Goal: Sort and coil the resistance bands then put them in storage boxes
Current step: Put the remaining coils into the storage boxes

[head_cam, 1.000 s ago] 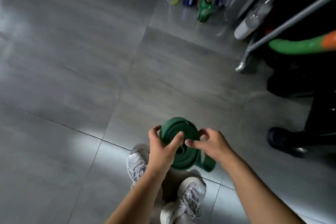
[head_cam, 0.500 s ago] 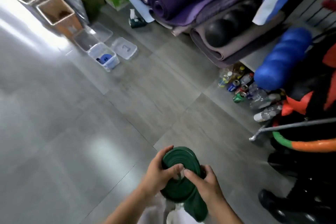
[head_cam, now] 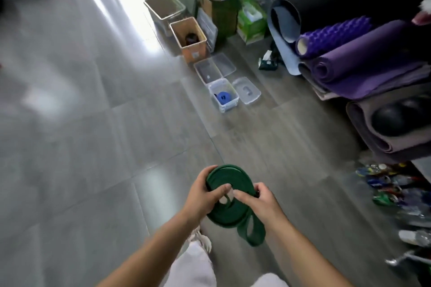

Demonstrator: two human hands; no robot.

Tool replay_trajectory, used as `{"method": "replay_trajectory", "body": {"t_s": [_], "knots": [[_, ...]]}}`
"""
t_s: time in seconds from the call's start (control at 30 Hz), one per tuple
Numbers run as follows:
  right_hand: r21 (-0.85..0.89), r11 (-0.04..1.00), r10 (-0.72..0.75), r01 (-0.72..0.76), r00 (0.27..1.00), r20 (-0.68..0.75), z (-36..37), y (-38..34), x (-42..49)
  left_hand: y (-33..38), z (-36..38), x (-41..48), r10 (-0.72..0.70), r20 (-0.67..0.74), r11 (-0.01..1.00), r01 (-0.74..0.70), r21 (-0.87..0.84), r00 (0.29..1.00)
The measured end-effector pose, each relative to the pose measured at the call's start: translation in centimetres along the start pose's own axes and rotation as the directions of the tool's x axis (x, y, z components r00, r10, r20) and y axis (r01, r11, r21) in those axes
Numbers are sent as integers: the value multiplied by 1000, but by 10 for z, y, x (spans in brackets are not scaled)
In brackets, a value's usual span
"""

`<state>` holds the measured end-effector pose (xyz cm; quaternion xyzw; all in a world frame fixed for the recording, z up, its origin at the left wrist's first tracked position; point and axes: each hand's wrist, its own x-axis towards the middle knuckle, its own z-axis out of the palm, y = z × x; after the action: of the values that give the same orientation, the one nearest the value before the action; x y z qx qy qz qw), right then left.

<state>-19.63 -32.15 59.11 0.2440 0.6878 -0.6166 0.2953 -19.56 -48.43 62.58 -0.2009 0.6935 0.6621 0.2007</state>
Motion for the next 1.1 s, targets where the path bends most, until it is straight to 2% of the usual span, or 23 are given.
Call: {"method": "replay_trajectory", "body": {"t_s": [0.1,0.23,0.37,0.53,0.77,0.93,1.1], "knots": [[23,999,-24,24,1000,-3,53,-56,27,37,-60,41,9,-3,999,-9,-36,1000],[64,997,-29,31,999,-33,101,-117,71,79,-120,107,-3,33,1000,4,-3,999],[56,997,-49,53,996,-70,123,-176,141,121,-152,194,-25,41,998,22,60,999],[181,980,-70,87,993,-95,152,-262,253,201,-190,320,-10,43,985,2,173,999],[183,976,-104,119,991,-88,198,-418,381,319,-257,465,-15,31,984,9,180,999],[230,964,-85,133,975,-207,213,-464,442,356,-282,553,-71,137,968,35,249,988],[447,885,59,132,919,-389,245,-475,516,370,-297,661,-107,326,901,-47,432,939]]}}
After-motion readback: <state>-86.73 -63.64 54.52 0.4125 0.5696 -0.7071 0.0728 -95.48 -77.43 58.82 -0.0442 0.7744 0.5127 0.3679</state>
